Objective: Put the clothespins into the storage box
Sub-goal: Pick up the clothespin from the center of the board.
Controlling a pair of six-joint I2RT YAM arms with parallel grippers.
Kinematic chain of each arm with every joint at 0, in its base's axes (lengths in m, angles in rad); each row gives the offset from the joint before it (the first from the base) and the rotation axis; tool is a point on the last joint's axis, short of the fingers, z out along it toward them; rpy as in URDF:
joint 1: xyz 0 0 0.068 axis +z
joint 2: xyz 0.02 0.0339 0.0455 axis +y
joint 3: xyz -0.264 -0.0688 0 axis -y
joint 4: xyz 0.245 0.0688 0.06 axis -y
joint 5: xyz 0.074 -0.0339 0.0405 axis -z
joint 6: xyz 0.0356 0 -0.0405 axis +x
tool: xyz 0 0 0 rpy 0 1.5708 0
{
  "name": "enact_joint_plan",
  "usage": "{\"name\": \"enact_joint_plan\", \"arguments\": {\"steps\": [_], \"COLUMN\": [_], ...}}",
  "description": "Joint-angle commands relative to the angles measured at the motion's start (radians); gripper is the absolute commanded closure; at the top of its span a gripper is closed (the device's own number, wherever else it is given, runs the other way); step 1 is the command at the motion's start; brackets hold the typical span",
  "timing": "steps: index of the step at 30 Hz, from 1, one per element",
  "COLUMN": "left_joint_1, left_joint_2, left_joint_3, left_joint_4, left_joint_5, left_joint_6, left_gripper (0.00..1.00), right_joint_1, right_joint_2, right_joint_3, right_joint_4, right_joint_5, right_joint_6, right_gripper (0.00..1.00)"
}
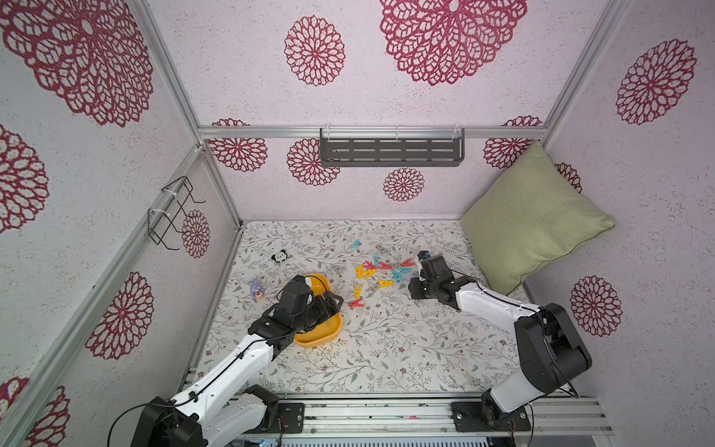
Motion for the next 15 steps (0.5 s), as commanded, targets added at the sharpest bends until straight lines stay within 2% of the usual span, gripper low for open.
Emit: {"name": "enact_joint_plan", "arguments": {"steps": [1, 6, 15], "left_joint_1": [-0.025, -0.038, -0.040], "left_joint_2": [0.026, 0.043, 0.046], "left_joint_3": [0.027, 0.029, 0.018], "left_joint_4": [0.055, 0.067, 0.070], "left_joint_5": [-0.020, -0.026, -0.033], "left_joint_6": [0.003, 0.004, 0.008], "left_gripper": [0.15, 0.15, 0.14], "right_joint_1": [-0.039, -0.086, -0.087], "right_joint_2": [-0.013, 0.027, 0.167], "right_joint_3": [-0.002, 0.001, 0.109], "right_joint_4": [0.056, 0.104, 0.088], "right_joint_5": [0.029, 0.023, 0.010], "right_joint_6": [0.028, 0.039, 0.024], "right_gripper": [0.63, 0.64, 0.66]}}
